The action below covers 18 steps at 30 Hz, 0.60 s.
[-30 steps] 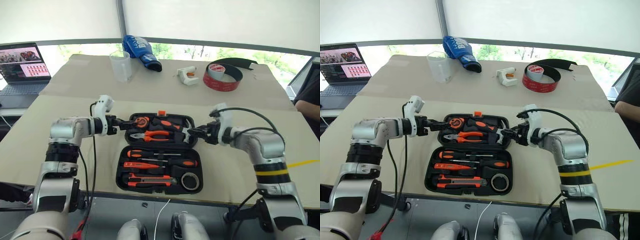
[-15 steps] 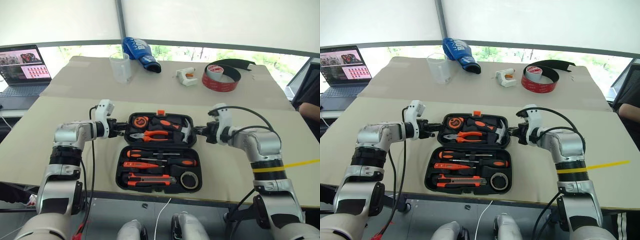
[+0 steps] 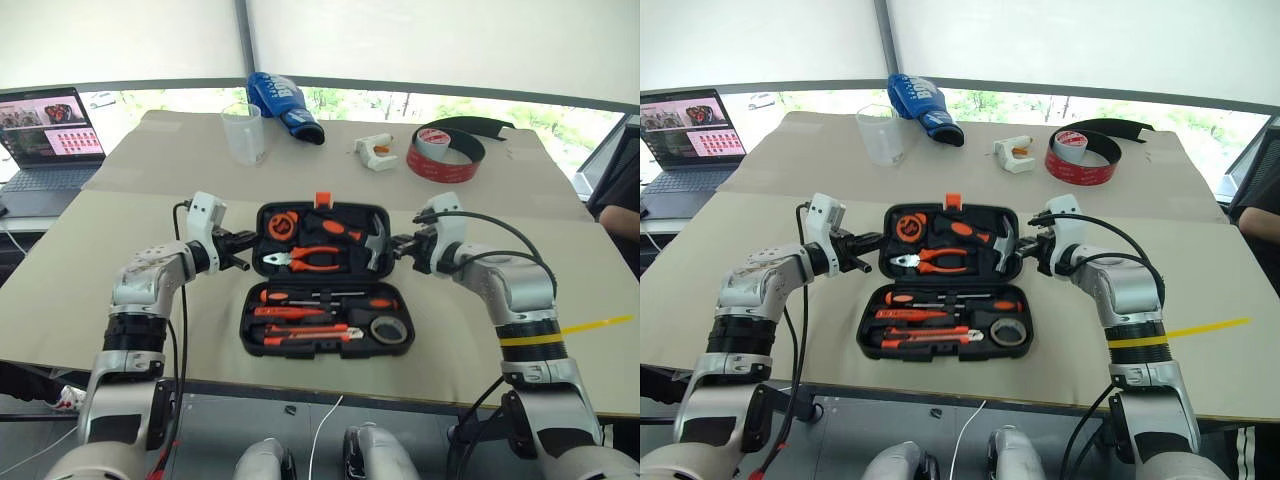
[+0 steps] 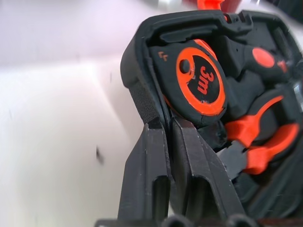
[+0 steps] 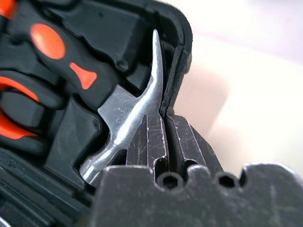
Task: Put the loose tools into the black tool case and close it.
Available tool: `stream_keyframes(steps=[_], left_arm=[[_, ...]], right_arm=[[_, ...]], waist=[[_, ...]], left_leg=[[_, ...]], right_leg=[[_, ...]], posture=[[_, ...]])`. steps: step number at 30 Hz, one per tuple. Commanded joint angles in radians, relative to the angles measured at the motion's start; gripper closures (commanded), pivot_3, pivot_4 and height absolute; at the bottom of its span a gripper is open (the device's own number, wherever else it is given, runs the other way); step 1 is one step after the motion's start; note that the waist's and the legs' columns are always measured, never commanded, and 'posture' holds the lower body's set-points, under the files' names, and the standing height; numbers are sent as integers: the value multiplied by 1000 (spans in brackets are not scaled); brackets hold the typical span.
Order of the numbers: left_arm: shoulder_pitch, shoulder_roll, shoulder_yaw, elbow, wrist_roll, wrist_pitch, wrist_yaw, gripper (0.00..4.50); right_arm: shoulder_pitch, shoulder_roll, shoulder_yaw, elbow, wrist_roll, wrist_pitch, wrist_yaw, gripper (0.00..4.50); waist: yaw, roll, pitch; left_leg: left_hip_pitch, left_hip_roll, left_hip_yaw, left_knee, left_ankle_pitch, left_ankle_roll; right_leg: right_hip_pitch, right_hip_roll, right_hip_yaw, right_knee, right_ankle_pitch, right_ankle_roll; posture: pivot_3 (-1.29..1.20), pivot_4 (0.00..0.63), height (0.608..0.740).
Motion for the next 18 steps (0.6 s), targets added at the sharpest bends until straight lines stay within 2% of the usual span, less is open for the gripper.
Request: stream_keyframes(steps=[1, 5, 9, 11, 18], left_arm=[[37, 38, -3, -136, 13, -130, -30, 4500], [92, 41, -19, -178, 34, -191, -23, 4500], [183, 43, -82, -210, 119, -326, -12, 4500], [218, 46, -94, -213, 151, -380, 5, 4500], [268, 54, -64, -256, 144, -384, 48, 4500]], right_arm=[[16, -34, 5, -121, -71, -196, 0, 4468], [117, -30, 22, -174, -93, -263, 9, 4468], [223, -34, 63, -173, -149, -333, 13, 4468], [256, -30, 60, -183, -159, -348, 11, 4468], [347, -36, 16, -275, -130, -350, 31, 4468]], waist=[[-1, 0, 0], [0, 0, 0], [-2, 0, 0], [-1, 0, -1], [1, 0, -2]], left_leg=[[0, 0, 0, -1, 0, 0], [-2, 1, 1, -3, 0, 0], [-1, 1, 1, -3, 0, 0], [6, 1, 1, -5, 0, 0], [11, 3, 0, -5, 0, 0]], right_leg=[[-1, 0, 0, 1, 0, 0], [-1, 2, -3, 0, 0, 0], [0, 2, -3, -3, 0, 1], [7, 2, -2, -9, -1, 1], [12, 1, 0, -8, -4, 7]], posture=[[0, 150, 730], [0, 150, 730], [0, 150, 730], [0, 150, 730], [0, 150, 730]])
